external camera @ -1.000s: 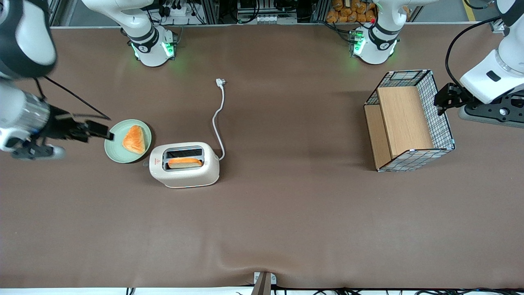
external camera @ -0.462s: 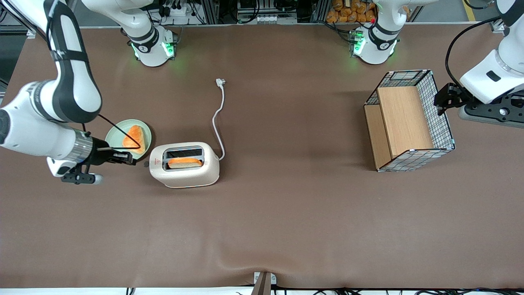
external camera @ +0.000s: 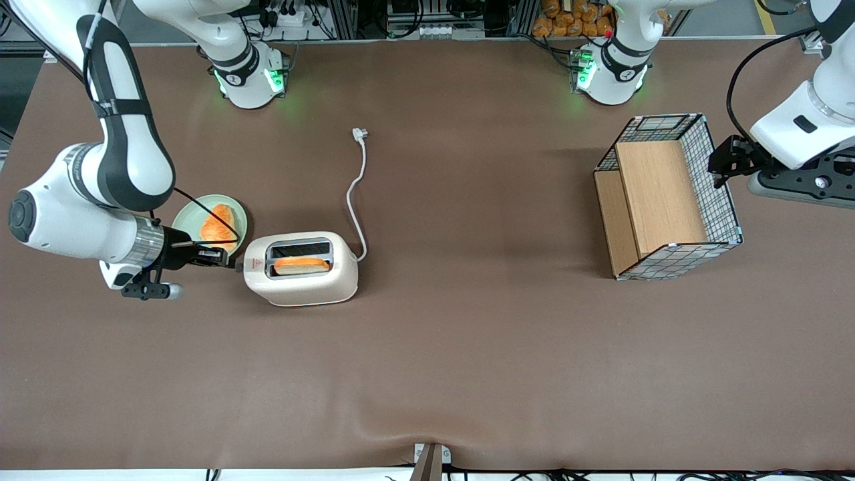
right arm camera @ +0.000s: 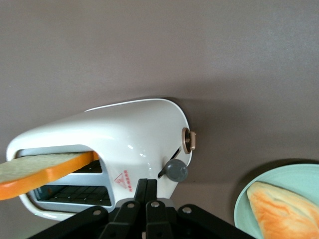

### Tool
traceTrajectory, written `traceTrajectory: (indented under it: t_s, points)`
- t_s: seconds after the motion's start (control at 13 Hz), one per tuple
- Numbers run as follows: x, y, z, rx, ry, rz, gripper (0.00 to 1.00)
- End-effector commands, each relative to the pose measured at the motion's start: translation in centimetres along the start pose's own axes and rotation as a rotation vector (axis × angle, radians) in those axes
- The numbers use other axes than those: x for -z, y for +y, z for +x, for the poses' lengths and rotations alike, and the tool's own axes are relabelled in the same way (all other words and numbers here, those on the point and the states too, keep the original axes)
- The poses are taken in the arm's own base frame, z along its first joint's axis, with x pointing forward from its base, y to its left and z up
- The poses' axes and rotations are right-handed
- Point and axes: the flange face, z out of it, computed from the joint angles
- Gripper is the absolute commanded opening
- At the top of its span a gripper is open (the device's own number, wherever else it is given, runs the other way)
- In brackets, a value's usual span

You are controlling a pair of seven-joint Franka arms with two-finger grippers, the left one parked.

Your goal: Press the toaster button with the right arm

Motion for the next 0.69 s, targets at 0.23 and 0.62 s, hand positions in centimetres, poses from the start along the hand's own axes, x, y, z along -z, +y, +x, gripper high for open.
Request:
traceTrajectory:
  t_s: [0.23, 0.62]
  points:
    - [-2.2, 1.5, -0.1, 0.079, 0.003, 0.013, 0.0]
    - [-3.7, 2.4, 0.1, 0.082, -0.003, 0.051, 0.0]
